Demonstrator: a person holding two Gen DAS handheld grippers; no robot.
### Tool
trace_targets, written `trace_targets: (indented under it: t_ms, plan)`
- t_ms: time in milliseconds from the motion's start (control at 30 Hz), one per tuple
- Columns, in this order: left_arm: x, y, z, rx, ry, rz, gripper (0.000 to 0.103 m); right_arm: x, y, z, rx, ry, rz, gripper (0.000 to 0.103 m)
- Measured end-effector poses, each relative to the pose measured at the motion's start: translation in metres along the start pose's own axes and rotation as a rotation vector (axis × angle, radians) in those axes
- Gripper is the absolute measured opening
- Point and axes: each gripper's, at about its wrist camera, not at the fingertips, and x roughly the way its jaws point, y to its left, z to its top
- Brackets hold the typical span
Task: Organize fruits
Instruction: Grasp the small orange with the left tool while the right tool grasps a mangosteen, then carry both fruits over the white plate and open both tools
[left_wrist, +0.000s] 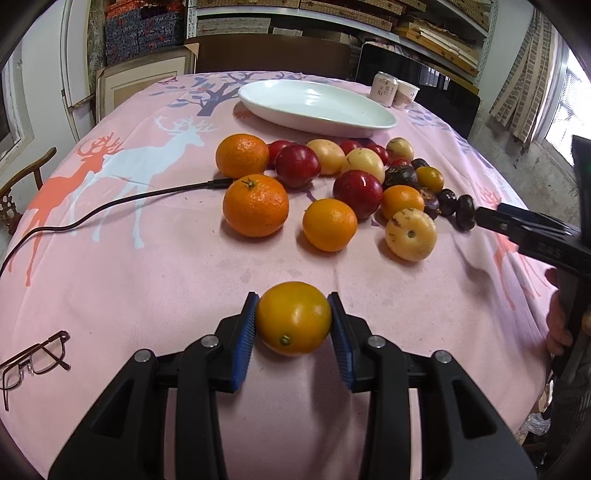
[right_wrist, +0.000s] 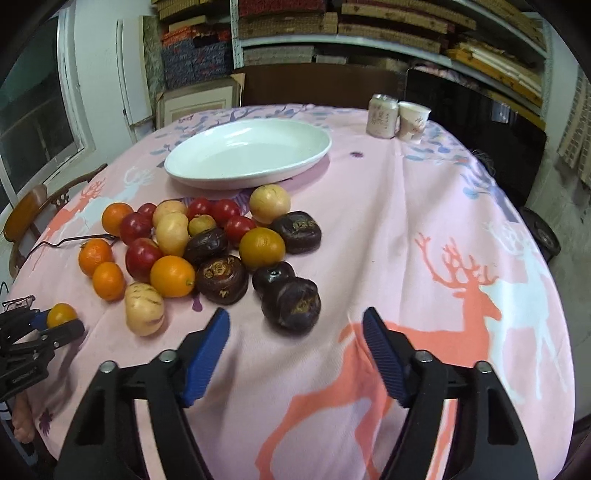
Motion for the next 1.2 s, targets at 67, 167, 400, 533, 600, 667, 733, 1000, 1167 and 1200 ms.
trace_targets:
  t_ms: [67, 167, 400, 533, 600, 667, 733, 1000, 1167, 1200]
  plan:
    - [0.0, 0.001, 0.0, -0.003, 0.003, -0.007, 0.037, 0.009, 0.0, 0.003, 0.003, 0.021, 0.019, 0.062]
    - [0.002, 0.002, 0.002, -0.007, 0.007, -0.017, 0.037, 0.024, -0.002, 0.006, 0.017, 0.057, 0.039, 0.044]
    - [0.003, 0.001, 0.004, -0.003, 0.015, -0.015, 0.037, 0.033, -0.01, 0.002, 0.068, 0.074, 0.095, 0.038]
    - [0.005, 0.0, 0.014, 0.011, 0.035, 0.0, 0.037, 0.022, -0.015, 0.004, 0.083, 0.043, 0.094, 0.038]
    - [0.0, 0.001, 0.03, 0.029, 0.008, 0.02, 0.037, 0.01, -0.02, 0.011, 0.094, 0.014, 0.098, 0.038]
    - [-0.006, 0.002, 0.052, 0.04, -0.026, 0.022, 0.037, -0.004, -0.023, 0.028, 0.088, -0.029, 0.103, 0.038]
    - [-0.009, 0.001, 0.081, 0.06, -0.068, 0.031, 0.037, -0.011, -0.025, 0.05, 0.088, -0.062, 0.105, 0.038]
    - [0.048, -0.005, 0.202, 0.027, -0.084, 0.019, 0.037, 0.037, -0.014, 0.155, 0.152, -0.087, 0.16, 0.038]
    - [0.097, -0.002, 0.228, -0.002, -0.034, 0.014, 0.037, 0.092, -0.004, 0.166, 0.135, -0.034, 0.123, 0.038]
    - [0.104, -0.001, 0.228, 0.001, -0.021, 0.016, 0.037, 0.097, 0.0, 0.163, 0.123, -0.027, 0.11, 0.038]
